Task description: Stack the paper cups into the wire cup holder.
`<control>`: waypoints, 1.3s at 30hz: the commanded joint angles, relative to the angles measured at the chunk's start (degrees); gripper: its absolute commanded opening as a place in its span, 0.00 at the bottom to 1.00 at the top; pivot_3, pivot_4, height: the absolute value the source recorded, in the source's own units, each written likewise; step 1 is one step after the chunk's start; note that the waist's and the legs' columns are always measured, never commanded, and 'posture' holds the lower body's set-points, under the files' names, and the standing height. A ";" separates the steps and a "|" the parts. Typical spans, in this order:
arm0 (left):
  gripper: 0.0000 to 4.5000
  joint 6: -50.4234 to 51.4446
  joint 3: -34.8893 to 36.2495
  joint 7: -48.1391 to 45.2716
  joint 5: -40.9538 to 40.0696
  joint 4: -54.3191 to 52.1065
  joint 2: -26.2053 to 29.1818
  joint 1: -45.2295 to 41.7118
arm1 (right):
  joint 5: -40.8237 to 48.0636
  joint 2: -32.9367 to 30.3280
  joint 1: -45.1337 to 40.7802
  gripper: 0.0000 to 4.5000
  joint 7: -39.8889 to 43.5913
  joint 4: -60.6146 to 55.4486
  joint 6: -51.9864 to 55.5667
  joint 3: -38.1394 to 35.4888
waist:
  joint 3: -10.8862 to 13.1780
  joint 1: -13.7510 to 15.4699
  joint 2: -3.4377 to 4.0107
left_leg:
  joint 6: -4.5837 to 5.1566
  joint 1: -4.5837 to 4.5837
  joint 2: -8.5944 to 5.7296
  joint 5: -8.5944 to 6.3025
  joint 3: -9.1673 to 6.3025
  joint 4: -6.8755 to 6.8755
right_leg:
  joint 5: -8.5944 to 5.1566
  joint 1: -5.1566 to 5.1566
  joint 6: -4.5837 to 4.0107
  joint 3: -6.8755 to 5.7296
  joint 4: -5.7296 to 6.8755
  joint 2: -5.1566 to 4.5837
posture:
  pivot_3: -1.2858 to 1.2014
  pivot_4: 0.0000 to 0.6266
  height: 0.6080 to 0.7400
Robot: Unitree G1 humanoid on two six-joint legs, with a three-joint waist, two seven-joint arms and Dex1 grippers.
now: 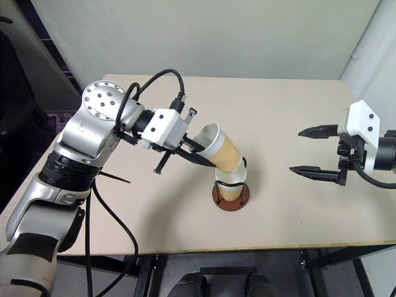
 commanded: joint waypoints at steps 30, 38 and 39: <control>0.87 16.21 34.59 8.58 -5.90 -7.02 21.67 43.23 | -2.74 3.70 -7.17 1.00 7.95 20.09 -6.62 8.65 | -0.02 -1.50 0.08 | 0.09 0.08 0.05 -0.24 0.45 -0.26 | -0.21 -0.46 -0.01 1.15 0.12 0.38 | 0.52 0.24 1.00; 0.87 19.77 43.95 12.22 -7.58 -12.28 22.97 54.91 | -4.20 4.15 -7.56 1.00 10.48 23.68 -7.57 9.62 | -0.03 -1.49 0.05 | 0.07 0.13 0.03 -0.26 0.52 -0.19 | -0.58 -0.59 -0.79 1.14 0.61 0.34 | 0.52 0.24 1.00; 0.87 20.41 44.93 12.76 -8.01 -13.05 22.86 55.74 | -4.55 4.52 -8.08 1.00 10.43 23.82 -7.62 10.12 | -0.03 -1.62 0.05 | 0.06 0.23 0.03 -0.27 0.58 -0.20 | -0.62 -0.59 -0.88 1.15 0.76 0.32 | 0.52 0.24 1.00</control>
